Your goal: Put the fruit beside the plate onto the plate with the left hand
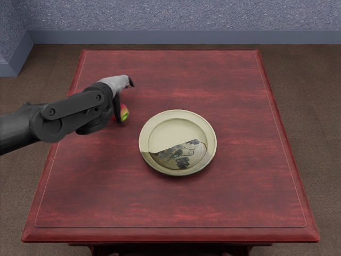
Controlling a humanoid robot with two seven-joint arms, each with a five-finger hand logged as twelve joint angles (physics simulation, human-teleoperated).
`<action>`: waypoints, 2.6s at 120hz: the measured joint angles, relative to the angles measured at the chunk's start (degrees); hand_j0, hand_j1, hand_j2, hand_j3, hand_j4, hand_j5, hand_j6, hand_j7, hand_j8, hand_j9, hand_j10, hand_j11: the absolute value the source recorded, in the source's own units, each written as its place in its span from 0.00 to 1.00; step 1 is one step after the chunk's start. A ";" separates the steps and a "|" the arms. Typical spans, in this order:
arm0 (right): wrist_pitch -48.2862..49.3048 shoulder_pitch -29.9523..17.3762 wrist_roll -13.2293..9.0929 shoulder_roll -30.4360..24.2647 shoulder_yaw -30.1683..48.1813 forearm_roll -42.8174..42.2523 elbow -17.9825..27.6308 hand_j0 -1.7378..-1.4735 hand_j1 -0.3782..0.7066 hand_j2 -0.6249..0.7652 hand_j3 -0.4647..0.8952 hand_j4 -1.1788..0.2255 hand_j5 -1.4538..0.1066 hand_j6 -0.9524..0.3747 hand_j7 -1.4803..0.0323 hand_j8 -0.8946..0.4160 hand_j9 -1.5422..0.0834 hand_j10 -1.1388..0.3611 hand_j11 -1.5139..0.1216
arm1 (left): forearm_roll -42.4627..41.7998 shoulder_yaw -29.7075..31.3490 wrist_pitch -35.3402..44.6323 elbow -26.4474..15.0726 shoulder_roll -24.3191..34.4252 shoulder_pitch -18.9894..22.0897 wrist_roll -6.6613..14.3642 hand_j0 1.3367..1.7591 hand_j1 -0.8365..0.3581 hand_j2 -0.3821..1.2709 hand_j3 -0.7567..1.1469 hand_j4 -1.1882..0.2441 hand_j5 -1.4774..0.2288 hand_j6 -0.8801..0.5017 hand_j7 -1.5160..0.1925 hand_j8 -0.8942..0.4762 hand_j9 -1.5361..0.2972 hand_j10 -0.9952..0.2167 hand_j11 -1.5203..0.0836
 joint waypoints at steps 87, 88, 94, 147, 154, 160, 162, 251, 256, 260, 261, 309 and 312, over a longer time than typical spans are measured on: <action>0.00 0.00 0.00 0.00 0.00 0.02 -0.01 0.30 0.03 0.45 0.34 0.84 0.93 0.72 0.98 0.68 0.95 0.76 0.93 | 0.30 2.45 0.41 2.08 -1.00 -0.23 0.03 0.75 0.53 0.33 0.40 0.47 0.49 0.29 0.51 0.30 0.47 0.41 0.53; 0.00 0.00 0.00 0.00 0.00 0.02 0.00 0.30 0.03 0.45 0.34 0.84 0.93 0.72 0.98 0.68 0.95 0.76 0.93 | 0.35 2.49 0.41 2.12 -1.08 -0.23 0.04 0.75 0.53 0.32 0.40 0.47 0.49 0.29 0.51 0.31 0.47 0.41 0.53; 0.00 0.00 -0.01 0.00 0.00 0.03 0.00 0.30 0.03 0.45 0.34 0.84 0.93 0.72 0.98 0.68 0.95 0.76 0.93 | 0.62 3.01 0.45 2.67 -1.58 -0.31 0.05 0.75 0.52 0.33 0.40 0.45 0.50 0.29 0.51 0.31 0.47 0.41 0.52; 0.00 0.00 -0.02 0.00 0.00 0.03 -0.06 0.30 0.03 0.45 0.34 0.84 0.93 0.72 0.98 0.68 0.95 0.76 0.93 | 0.65 5.03 0.62 5.66 -3.02 -0.23 -0.01 0.74 0.57 0.28 0.40 0.38 0.46 0.27 0.46 0.30 0.41 0.37 0.44; 0.00 0.00 -0.02 0.00 0.00 0.02 -0.06 0.30 0.03 0.45 0.34 0.84 0.93 0.72 0.98 0.68 0.95 0.76 0.93 | 0.47 5.12 0.50 5.81 -3.09 -0.22 0.01 0.74 0.55 0.30 0.40 0.36 0.42 0.29 0.43 0.33 0.38 0.38 0.42; 0.00 0.00 -0.02 0.00 0.00 0.02 -0.07 0.30 0.03 0.45 0.34 0.84 0.93 0.72 0.98 0.68 0.95 0.76 0.93 | 0.34 5.16 0.47 5.88 -3.10 -0.16 0.01 0.74 0.51 0.38 0.40 0.36 0.40 0.31 0.40 0.35 0.36 0.40 0.39; 0.00 0.00 -0.03 0.00 0.00 0.02 -0.07 0.30 0.03 0.45 0.34 0.84 0.93 0.72 0.98 0.68 0.95 0.76 0.93 | 0.27 5.18 0.46 5.91 -3.22 -0.14 0.02 0.74 0.51 0.38 0.40 0.35 0.40 0.32 0.40 0.35 0.35 0.40 0.39; 0.00 0.00 0.00 0.00 0.04 0.03 -0.08 0.30 0.03 0.45 0.34 0.84 0.93 0.72 0.98 0.68 0.95 0.76 0.93 | -9.25 4.55 -1.37 -1.68 -0.02 -8.82 -0.01 0.75 0.47 0.57 0.40 0.34 0.14 0.40 0.19 0.41 0.21 0.30 0.23; 0.00 0.00 -0.01 0.00 0.05 0.04 -0.08 0.30 0.03 0.45 0.34 0.84 0.93 0.72 0.98 0.68 0.95 0.76 0.93 | -10.09 4.10 -1.37 -3.70 0.72 -9.28 -0.01 0.75 0.47 0.57 0.40 0.34 0.14 0.39 0.19 0.41 0.21 0.30 0.23; 0.00 0.00 -0.02 0.00 0.05 0.04 -0.09 0.30 0.03 0.45 0.34 0.84 0.93 0.72 0.98 0.68 0.95 0.76 0.93 | -10.59 3.53 -1.37 -5.07 1.16 -9.41 -0.02 0.75 0.48 0.56 0.40 0.33 0.14 0.39 0.18 0.41 0.20 0.28 0.23; 0.00 0.00 -0.01 0.00 0.05 0.04 -0.09 0.30 0.03 0.45 0.34 0.84 0.93 0.72 0.98 0.68 0.95 0.76 0.93 | -10.68 3.38 -1.34 -5.42 1.38 -9.43 -0.03 0.75 0.48 0.56 0.40 0.33 0.14 0.39 0.18 0.40 0.20 0.28 0.23; 0.00 0.00 -0.01 0.00 0.09 0.05 -0.15 0.30 0.03 0.45 0.34 0.84 0.93 0.72 0.98 0.68 0.95 0.76 0.93 | -12.34 -0.33 -1.37 -18.85 2.71 -10.35 -0.02 0.75 0.40 0.67 0.40 0.29 0.13 0.41 0.19 0.40 0.21 0.24 0.22; 0.00 0.00 0.00 0.00 0.09 0.05 -0.15 0.30 0.03 0.45 0.34 0.84 0.93 0.72 0.98 0.68 0.95 0.76 0.93 | -12.50 -0.37 -1.38 -19.34 2.52 -10.33 -0.01 0.75 0.40 0.68 0.40 0.29 0.13 0.41 0.19 0.40 0.21 0.23 0.22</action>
